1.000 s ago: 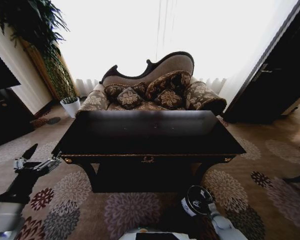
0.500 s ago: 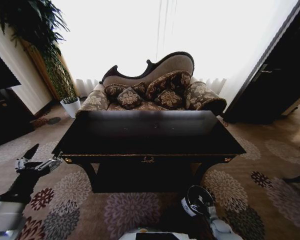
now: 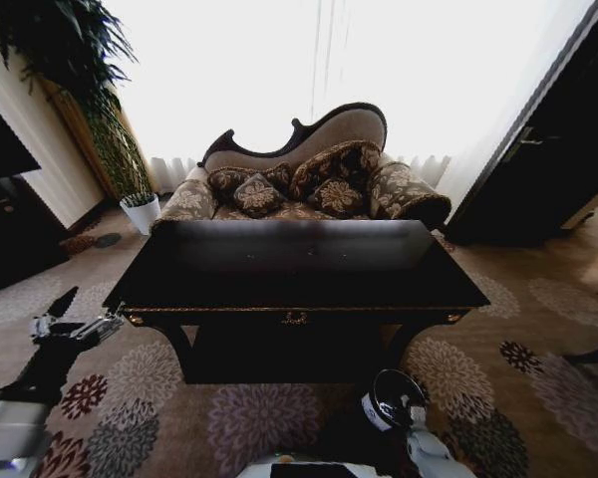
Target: Move to the front of the table and place the trash on the table into the trash bin.
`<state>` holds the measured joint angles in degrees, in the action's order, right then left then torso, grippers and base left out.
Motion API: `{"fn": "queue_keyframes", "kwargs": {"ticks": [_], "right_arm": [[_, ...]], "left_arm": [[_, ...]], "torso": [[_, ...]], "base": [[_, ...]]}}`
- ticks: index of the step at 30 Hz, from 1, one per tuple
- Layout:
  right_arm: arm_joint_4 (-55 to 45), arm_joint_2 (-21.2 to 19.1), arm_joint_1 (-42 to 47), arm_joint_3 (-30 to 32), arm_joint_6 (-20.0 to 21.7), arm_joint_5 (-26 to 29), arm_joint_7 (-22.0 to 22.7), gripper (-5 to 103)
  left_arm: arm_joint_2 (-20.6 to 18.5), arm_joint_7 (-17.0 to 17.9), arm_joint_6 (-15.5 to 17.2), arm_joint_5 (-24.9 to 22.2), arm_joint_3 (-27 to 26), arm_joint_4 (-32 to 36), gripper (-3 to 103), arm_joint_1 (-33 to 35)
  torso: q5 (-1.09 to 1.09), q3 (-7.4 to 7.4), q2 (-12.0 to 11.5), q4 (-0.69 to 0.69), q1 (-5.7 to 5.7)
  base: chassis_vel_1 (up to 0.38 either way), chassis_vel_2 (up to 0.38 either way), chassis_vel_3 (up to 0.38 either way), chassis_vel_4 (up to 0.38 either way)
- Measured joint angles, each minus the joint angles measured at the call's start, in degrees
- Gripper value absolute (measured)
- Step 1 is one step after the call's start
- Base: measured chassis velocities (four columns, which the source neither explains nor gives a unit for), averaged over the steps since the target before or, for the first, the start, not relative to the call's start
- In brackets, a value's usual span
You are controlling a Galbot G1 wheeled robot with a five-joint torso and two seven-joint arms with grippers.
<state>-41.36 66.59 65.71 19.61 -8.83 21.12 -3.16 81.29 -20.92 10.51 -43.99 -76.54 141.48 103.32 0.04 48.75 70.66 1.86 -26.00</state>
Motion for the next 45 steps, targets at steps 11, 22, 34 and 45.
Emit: {"fn": "queue_keyframes", "kwargs": {"ticks": [11,22,34,45], "right_arm": [[0.4,0.4,-1.0,0.6,-3.7,-9.9,-0.6,100],[-0.3,0.0,-0.1,0.8,-1.7,-8.2,0.3,100],[-0.4,1.6,-0.4,0.9,-1.6,-11.0,4.0,100],[-7.8,1.4,5.1,1.4,0.1,-2.3,-0.1,100]], "left_arm": [[0.2,0.0,0.0,0.3,0.5,-0.2,100,-0.3],[0.1,0.0,-0.1,1.0,1.6,-0.9,100,-1.1],[-0.6,0.0,-0.1,0.7,1.1,-1.2,100,-1.0],[-1.0,0.0,-0.1,0.4,1.3,-1.5,100,-1.7]], "torso": [[-0.01,0.00,0.0,-0.02,0.00],[-0.02,0.00,0.0,0.00,0.00],[-0.06,0.00,0.0,0.00,0.00],[-0.02,0.00,0.0,0.00,0.00]], "base": [[0.000,0.000,0.000,0.000],[0.000,0.000,0.000,0.000],[0.000,0.000,0.000,0.000],[0.000,0.000,0.000,0.000]]}}
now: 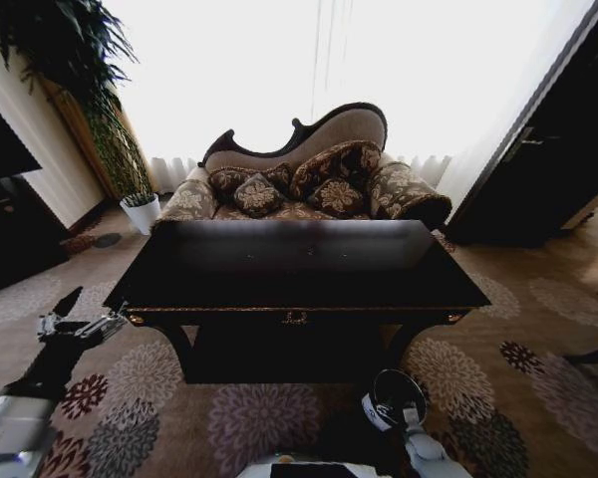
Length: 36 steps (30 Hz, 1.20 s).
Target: Move to the front of the table and place the trash on the table into the trash bin.
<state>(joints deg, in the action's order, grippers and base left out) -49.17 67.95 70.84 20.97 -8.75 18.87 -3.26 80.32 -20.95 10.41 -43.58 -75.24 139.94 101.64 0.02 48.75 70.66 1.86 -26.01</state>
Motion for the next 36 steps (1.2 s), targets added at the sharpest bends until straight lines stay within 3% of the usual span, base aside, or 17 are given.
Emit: {"fn": "queue_keyframes", "kwargs": {"ticks": [6,11,16,21,26,36], "right_arm": [[-15.5,1.8,9.1,2.1,-0.6,2.3,-1.1,100],[-25.4,3.5,15.3,5.5,-4.0,-1.9,-2.6,100],[-33.1,4.7,22.5,8.1,-5.5,-1.3,-3.7,100],[-47.6,8.0,31.7,12.1,-7.4,-0.9,-5.2,100],[-57.1,8.9,34.6,13.6,-7.4,0.6,-5.1,100],[-79.0,9.0,37.4,23.3,-5.2,5.2,-4.9,100]], "left_arm": [[0.2,0.1,0.2,0.5,2.1,-1.9,100,-2.1],[0.3,0.1,0.2,1.0,3.8,-2.6,100,-3.7],[-0.2,0.2,0.2,1.0,4.3,-3.7,100,-5.0],[0.3,0.2,0.1,1.9,6.3,-4.9,100,-6.2],[0.7,0.1,0.0,2.4,6.7,-5.3,100,-6.3],[0.2,0.1,-0.1,2.5,7.2,-5.7,100,-6.8]], "torso": [[-0.02,0.00,0.0,0.02,0.00],[-0.02,0.00,0.0,0.00,0.00],[0.00,0.00,0.0,0.01,0.00],[0.01,-0.01,0.0,0.02,0.01],[-0.01,0.00,0.0,-0.01,0.00],[-0.01,0.00,0.0,0.00,0.00]], "base": [[0.000,0.000,0.000,0.000],[0.000,0.000,0.000,0.000],[0.000,0.000,0.000,0.000],[0.000,0.000,0.000,0.000],[0.000,0.000,0.000,0.000],[0.000,0.000,0.000,0.000]]}}
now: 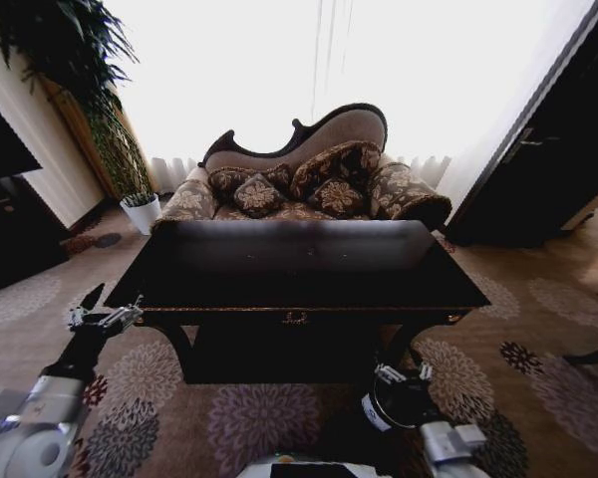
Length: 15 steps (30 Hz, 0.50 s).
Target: Move to the front of the table and place the trash on the table into the trash bin.
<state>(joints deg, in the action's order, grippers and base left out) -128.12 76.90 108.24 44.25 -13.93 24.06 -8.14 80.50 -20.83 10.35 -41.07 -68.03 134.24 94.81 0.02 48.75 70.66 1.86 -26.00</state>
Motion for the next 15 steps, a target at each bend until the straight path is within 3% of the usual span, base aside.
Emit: {"fn": "queue_keyframes", "kwargs": {"ticks": [5,15], "right_arm": [[-5.1,-1.1,-2.0,2.9,2.0,4.5,2.3,100],[-3.2,-6.4,-8.3,4.3,4.2,10.4,4.7,100]], "left_arm": [[0.0,0.0,-0.2,-0.5,-0.4,0.7,100,0.8],[1.2,-0.4,-0.4,1.0,0.2,3.0,100,3.7]], "torso": [[0.00,0.00,0.0,0.00,0.00],[-0.02,0.00,0.0,0.00,0.00]], "base": [[0.000,0.000,0.000,0.000],[0.000,0.000,0.000,0.000]]}}
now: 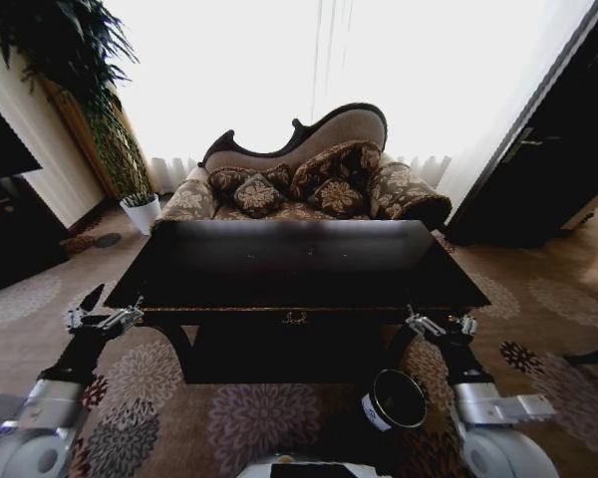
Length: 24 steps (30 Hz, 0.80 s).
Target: Move to the front of the table and place the trash on the table into the trash bin.
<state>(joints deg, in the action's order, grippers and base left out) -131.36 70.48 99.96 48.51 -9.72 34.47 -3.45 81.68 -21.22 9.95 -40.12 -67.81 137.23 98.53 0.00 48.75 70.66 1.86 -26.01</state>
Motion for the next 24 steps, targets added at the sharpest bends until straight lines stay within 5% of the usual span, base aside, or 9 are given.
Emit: {"fn": "queue_keyframes", "kwargs": {"ticks": [8,24], "right_arm": [[2.5,-4.6,-4.6,-0.3,0.6,0.4,-1.6,100],[3.1,-5.3,-5.4,-1.7,0.7,-0.5,-3.2,100]], "left_arm": [[-0.6,-0.4,-0.1,1.3,0.3,2.0,100,3.6],[-1.9,-0.4,-0.3,1.6,-0.6,1.3,100,4.6]], "torso": [[0.01,0.00,0.0,-0.01,0.00],[0.01,0.01,0.0,0.00,-0.02]], "base": [[0.000,0.000,0.000,0.000],[0.013,-0.012,-0.016,0.011]]}}
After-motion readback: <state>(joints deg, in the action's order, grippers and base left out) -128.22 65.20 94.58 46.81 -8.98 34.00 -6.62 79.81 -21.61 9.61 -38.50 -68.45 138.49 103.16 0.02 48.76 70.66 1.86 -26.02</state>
